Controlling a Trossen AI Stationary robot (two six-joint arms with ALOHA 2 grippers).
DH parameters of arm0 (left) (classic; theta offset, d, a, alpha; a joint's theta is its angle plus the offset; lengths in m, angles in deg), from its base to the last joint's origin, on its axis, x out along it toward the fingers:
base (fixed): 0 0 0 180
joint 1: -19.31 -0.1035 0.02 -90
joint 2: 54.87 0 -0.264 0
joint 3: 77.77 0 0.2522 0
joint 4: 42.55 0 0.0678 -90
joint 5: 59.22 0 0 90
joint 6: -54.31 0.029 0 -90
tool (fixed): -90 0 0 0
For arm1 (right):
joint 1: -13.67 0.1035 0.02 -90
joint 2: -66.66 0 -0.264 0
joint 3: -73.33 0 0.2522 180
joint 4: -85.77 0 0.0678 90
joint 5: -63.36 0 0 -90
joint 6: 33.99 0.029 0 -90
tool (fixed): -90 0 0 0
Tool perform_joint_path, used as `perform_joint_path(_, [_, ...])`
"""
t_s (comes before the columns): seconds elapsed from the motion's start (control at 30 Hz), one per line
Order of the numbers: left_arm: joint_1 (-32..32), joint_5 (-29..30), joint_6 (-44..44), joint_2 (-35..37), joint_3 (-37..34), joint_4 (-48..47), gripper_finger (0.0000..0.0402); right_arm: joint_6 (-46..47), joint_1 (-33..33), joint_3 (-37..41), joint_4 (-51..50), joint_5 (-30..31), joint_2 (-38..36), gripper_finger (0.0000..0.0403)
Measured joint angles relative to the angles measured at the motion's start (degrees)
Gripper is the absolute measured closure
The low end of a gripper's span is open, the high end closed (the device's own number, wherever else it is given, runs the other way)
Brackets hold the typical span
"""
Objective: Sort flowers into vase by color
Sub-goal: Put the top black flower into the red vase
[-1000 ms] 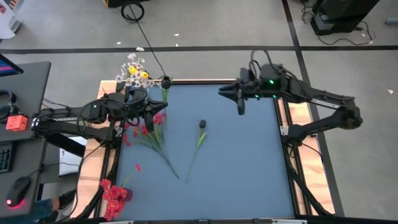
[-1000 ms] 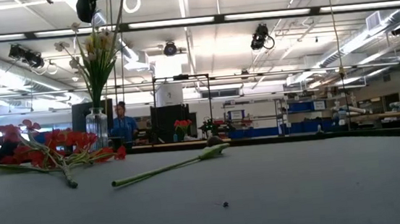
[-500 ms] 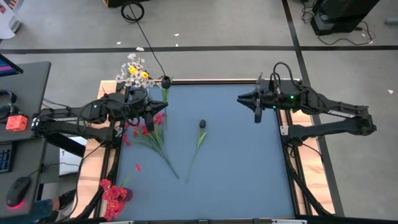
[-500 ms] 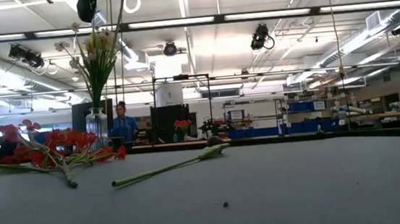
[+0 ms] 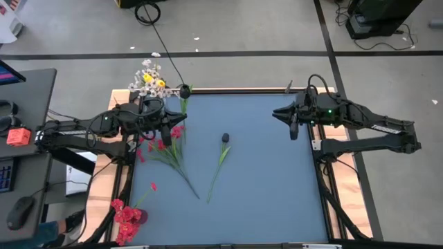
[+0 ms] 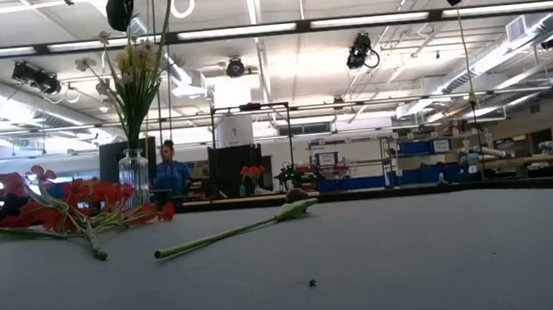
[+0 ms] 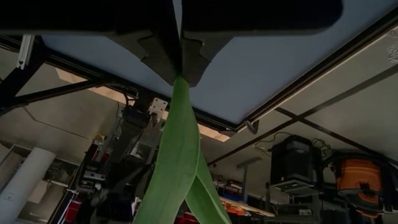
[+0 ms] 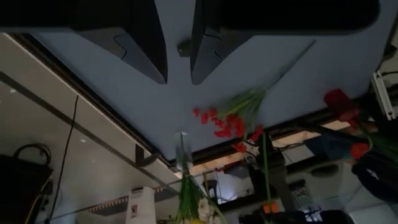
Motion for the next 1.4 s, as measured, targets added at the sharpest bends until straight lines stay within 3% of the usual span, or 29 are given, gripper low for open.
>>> perform_joint_path(0.23, [0.0,0.7,0.0,0.0,0.0,-0.4,0.0399,4.4,-0.2,6.3,4.2,-0.1,-4.3,0.0323])
perform_joint_path(0.6, [0.0,2.3,1.7,0.0,0.0,0.6,0.0399,3.1,-0.2,6.4,6.2,-0.7,-5.2,0.0323])
perform_joint_path(0.77, [2.2,9.7,1.7,0.0,0.0,-2.0,0.0399,1.7,0.6,8.8,5.0,3.7,-8.4,0.0329])
perform_joint_path(0.97, [6.1,11.0,3.3,0.0,0.0,-2.1,0.0398,3.1,0.8,14.5,9.2,3.5,-14.5,0.0330])
perform_joint_path(1.1, [6.9,10.6,4.7,0.0,0.0,-0.9,0.0398,3.1,0.6,15.3,9.2,4.2,-15.2,0.0330])
perform_joint_path(1.27, [7.9,4.8,7.9,0.0,0.0,5.0,0.0398,3.1,0.3,15.2,11.4,3.9,-15.1,0.0330])
perform_joint_path(1.4, [9.4,3.8,8.7,0.0,0.0,4.9,0.0398,3.3,0.3,15.2,11.3,3.8,-15.0,0.0330])
